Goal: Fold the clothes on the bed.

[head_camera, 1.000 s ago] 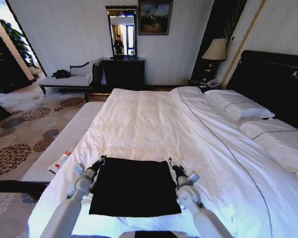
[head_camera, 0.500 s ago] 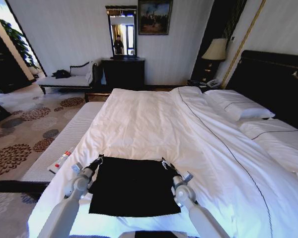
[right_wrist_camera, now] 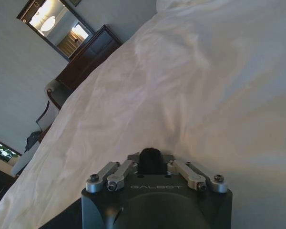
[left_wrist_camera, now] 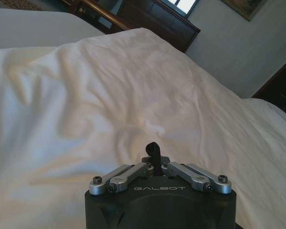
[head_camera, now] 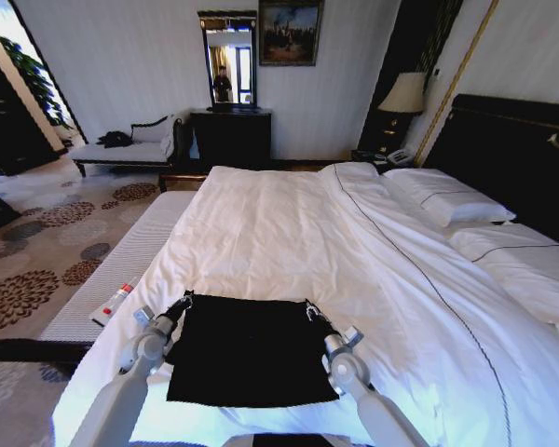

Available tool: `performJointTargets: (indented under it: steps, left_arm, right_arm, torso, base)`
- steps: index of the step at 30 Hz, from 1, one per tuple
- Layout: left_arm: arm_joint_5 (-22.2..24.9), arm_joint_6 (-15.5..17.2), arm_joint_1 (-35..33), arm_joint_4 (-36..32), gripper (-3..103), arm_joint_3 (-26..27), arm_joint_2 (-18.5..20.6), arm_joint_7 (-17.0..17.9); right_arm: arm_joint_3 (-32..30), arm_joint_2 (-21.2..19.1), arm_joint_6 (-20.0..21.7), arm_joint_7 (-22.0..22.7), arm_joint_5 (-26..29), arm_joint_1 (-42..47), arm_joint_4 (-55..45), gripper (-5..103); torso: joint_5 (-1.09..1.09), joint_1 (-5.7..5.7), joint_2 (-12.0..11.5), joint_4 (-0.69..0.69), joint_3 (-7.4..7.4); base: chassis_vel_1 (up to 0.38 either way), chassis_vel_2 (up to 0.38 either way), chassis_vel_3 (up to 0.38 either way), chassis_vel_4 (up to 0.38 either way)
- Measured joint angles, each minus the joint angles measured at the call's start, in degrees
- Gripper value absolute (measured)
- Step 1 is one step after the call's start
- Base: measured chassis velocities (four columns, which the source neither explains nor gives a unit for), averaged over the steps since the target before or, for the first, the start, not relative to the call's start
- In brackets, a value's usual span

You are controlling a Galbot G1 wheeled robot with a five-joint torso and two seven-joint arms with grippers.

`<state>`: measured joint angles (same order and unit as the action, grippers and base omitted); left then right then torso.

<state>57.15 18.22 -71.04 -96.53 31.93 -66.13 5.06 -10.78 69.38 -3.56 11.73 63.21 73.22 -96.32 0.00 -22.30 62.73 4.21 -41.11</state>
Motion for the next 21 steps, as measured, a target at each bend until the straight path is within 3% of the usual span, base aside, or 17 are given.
performJointTargets:
  steps: [2,7,17,21]
  left_arm:
    - [-0.02,0.00,-0.25,-0.18,1,0.17,0.06,0.00]
    - [-0.22,0.00,-0.64,-0.44,1,0.36,0.16,0.00]
    - [-0.36,-0.01,-0.43,-0.51,1,0.48,0.15,0.02]
    - [0.12,-0.17,-0.20,-1.65,1,1.36,-0.03,0.05]
  right_arm:
    - [0.16,0.07,0.05,-0.02,-0.01,0.09,-0.08,14]
    - [0.27,0.25,0.05,-0.44,0.50,-0.01,-0.11,2]
    - [-0.30,0.41,-2.07,-2.93,2.74,0.29,-1.37,0]
    - [-1.25,0.33,-4.52,-6.24,3.82,0.73,-3.50,0]
  torso:
    - [0.00,0.00,0.00,0.00,0.00]
    - [0.00,0.00,0.00,0.00,0.00]
    - [0.00,0.00,0.00,0.00,0.00]
    - [0.00,0.00,-0.01,-0.01,0.00]
  base:
    - [0.000,0.000,0.000,0.000]
    - [0.000,0.000,0.000,0.000]
    - [0.000,0.000,0.000,0.000]
    - [0.000,0.000,0.000,0.000]
